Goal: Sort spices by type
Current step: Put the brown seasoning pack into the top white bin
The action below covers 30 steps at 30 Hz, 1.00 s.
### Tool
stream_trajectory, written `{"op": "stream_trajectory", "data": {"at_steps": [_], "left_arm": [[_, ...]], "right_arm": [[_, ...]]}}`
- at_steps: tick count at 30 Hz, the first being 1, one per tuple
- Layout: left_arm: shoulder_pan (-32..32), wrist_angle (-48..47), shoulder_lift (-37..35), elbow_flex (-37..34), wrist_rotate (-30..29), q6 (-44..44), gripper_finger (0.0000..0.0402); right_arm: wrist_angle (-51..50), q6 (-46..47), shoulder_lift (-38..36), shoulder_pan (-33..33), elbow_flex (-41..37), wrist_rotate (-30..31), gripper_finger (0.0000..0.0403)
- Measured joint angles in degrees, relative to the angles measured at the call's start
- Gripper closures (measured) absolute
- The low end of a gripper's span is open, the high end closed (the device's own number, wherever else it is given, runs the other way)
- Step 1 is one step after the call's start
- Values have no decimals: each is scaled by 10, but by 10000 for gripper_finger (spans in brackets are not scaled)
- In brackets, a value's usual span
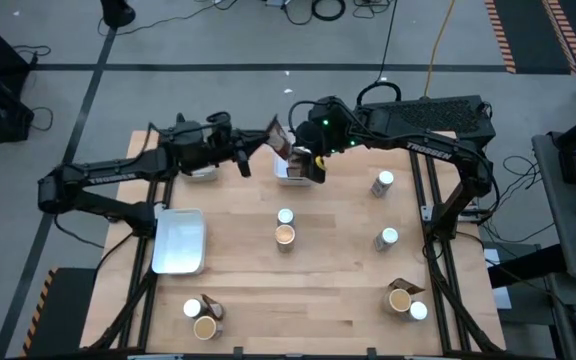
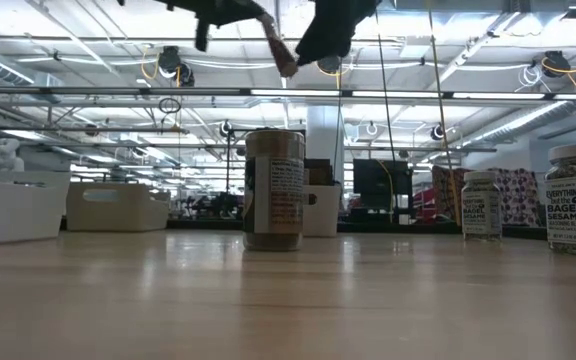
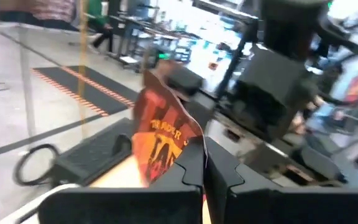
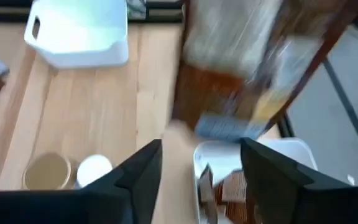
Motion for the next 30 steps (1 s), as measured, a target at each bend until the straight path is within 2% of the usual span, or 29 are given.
{"op": "stream_trajectory", "data": {"at_steps": [2,4,6,8,14,19,24,30], "left_arm": [[13,-57,-20,1,-26,2,401],[31,-137,-27,11,-26,-4,401],[47,-222,-23,24,21,-14,401],[53,-263,-8,35,49,-6,401],[70,-258,18,53,62,85,401],[119,-266,62,97,114,147,401],[167,-274,126,157,170,201,401],[193,-283,216,248,224,269,401]], "right_arm": [[-25,0,-5,-1,0,0,180],[-39,-1,-8,-2,0,0,170],[-49,1,-12,-6,0,1,166],[-52,1,-12,-10,0,2,166],[-74,5,-12,-17,0,-1,175],[-102,6,-21,-17,0,-2,176],[-117,19,-50,-28,0,-2,177],[-134,35,-91,-43,0,-1,177]]}}
